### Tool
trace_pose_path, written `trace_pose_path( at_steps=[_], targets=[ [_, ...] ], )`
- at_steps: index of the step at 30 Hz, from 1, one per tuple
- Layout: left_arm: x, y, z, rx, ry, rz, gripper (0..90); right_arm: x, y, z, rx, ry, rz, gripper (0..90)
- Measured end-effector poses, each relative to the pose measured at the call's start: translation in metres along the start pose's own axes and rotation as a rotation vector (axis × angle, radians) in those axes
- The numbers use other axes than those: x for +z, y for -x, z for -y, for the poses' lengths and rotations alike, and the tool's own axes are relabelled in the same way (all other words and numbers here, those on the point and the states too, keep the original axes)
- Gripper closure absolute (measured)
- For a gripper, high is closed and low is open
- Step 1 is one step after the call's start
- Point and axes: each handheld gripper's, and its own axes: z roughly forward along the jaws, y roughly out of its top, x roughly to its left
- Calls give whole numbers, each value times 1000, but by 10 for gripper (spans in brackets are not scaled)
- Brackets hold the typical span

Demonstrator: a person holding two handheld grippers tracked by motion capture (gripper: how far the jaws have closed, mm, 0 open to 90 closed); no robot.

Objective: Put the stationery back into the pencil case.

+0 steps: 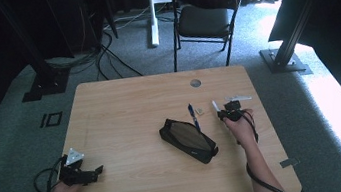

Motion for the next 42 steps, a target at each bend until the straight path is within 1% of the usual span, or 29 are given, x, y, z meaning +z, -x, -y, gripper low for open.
trace_pose_path(
  at_steps=[6, 9, 13, 15, 17, 18, 21, 26, 28, 29, 31, 40, 42],
  targets=[
    [0, 0, 0, 0, 0, 1, 21, -12, -2, -4, -19, 18, -22, 785],
    [0, 0, 0, 0, 0, 1, 21, -17, -3, -6, -12, 31, -51, 784],
    [0, 0, 0, 0, 0, 1, 21, -23, -6, -8, -35, 46, -54, 784],
    [0, 0, 0, 0, 0, 0, 21, -26, -9, -10, -37, 55, -66, 784],
    [0, 0, 0, 0, 0, 0, 21, -30, -12, -11, -54, 57, -68, 784],
    [0, 0, 0, 0, 0, 0, 21, -32, -14, -12, -54, 65, -76, 784],
    [0, 0, 0, 0, 0, 1, 21, -38, -20, -14, -71, 72, -89, 785],
    [0, 0, 0, 0, 0, 1, 21, -47, -31, -17, -91, 88, -133, 785],
    [0, 0, 0, 0, 0, 1, 21, -50, -36, -18, -108, 92, -142, 784],
    [0, 0, 0, 0, 0, 1, 21, -51, -38, -18, -108, 93, -153, 785],
    [0, 0, 0, 0, 0, 1, 21, -53, -43, -19, -121, 96, -160, 784],
    [0, 0, 0, 0, 0, 0, 21, -63, -70, -19, -182, 98, -253, 784],
    [0, 0, 0, 0, 0, 1, 21, -66, -76, -19, -204, 97, -263, 784]
  ],
)
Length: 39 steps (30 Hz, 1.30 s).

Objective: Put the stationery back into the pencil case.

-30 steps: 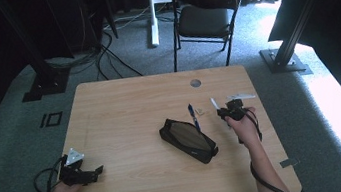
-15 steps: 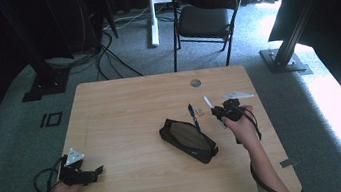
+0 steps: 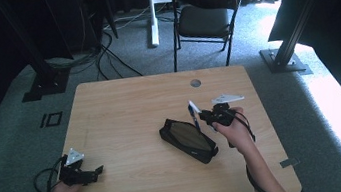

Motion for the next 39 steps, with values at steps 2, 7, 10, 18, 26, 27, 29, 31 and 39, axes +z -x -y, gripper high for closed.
trace_pose_path(
  at_steps=[2, 7, 10, 18, 26, 27, 29, 31, 39],
  targets=[
    [0, 0, 0, 0, 0, 0, 21, -1, -6, -1, -11, 4, -19, 784],
    [0, 0, 0, 0, 0, 0, 21, 0, -20, -2, -43, 2, -77, 784],
    [0, 0, 0, -1, 0, 0, 21, 1, -26, -1, -73, -13, -104, 785],
    [0, 0, 0, 0, 0, 0, 21, 8, -37, 0, -136, -100, -133, 784],
    [0, 0, 0, 1, 0, 0, 21, 19, -43, -1, -208, -160, -144, 784],
    [0, 0, 0, 1, 0, 0, 21, 21, -43, 0, -225, -179, -144, 784],
    [0, 0, 0, 1, 0, 0, 21, 24, -45, 0, -232, -197, -143, 785],
    [0, 0, 0, 0, 0, 0, 21, 28, -46, 1, -243, -224, -136, 785],
    [0, 0, 0, 0, 0, 0, 21, 39, -54, 1, -288, -296, -127, 785]
  ],
)
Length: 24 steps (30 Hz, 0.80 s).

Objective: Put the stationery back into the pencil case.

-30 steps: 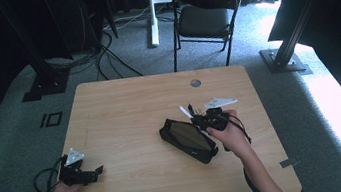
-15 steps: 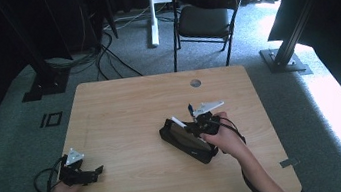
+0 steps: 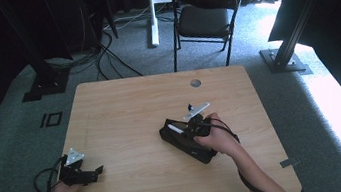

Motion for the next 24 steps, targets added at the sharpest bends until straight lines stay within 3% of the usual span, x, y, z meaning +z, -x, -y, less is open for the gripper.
trace_pose_path(
  at_steps=[12, 24],
  targets=[
    [0, 0, 0, 0, 0, 0, 21, 26, -5, -5, -24, -85, 19, 785],
    [0, 0, 0, -1, 0, 0, 21, 38, -6, -4, -8, -133, -7, 779]
  ],
)
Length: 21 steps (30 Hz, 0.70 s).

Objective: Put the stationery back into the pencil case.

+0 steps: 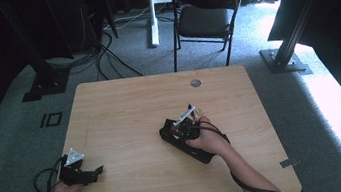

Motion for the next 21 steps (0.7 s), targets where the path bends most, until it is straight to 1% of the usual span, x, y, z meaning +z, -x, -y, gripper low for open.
trace_pose_path(
  at_steps=[2, 3, 5, 6, 8, 9, 10, 11, 14, 15, 16, 17, 19, 21],
  targets=[
    [0, 0, 0, 0, 0, 0, 21, 0, 0, 0, 8, 0, -8, 778],
    [0, 0, 0, 0, 0, 0, 21, -1, 0, 1, 0, -7, -13, 751],
    [0, 0, 0, 0, 0, 0, 21, -3, 0, 1, 4, 0, -19, 747],
    [0, 0, 0, 1, 0, 0, 21, -4, 0, 1, -5, -2, -18, 755],
    [0, 0, 0, 0, 0, 0, 21, -8, 1, 1, -4, 11, -15, 753],
    [0, 0, 0, 0, 0, 0, 21, -11, 2, 1, 5, 24, -24, 750],
    [0, 0, 0, 0, 0, 0, 21, -11, 2, 1, 5, 24, -24, 750],
    [0, 0, 0, 0, 0, 0, 21, -18, 4, 1, 19, 54, -34, 749],
    [0, 0, 0, 0, 0, 0, 21, -32, 7, 2, 33, 111, -35, 754],
    [0, 0, 0, 0, 0, 0, 21, -32, 7, 2, 33, 111, -35, 754],
    [0, 0, 0, 1, 0, 0, 21, -43, 9, 3, 60, 172, -58, 755],
    [0, 0, 0, 2, 0, -1, 21, -48, 11, 4, 68, 198, -63, 754],
    [0, 0, 0, 1, 0, 0, 21, -57, 15, 5, 88, 248, -60, 754],
    [0, 0, 0, 1, 0, 0, 21, -64, 21, 7, 103, 287, -38, 753]
  ],
)
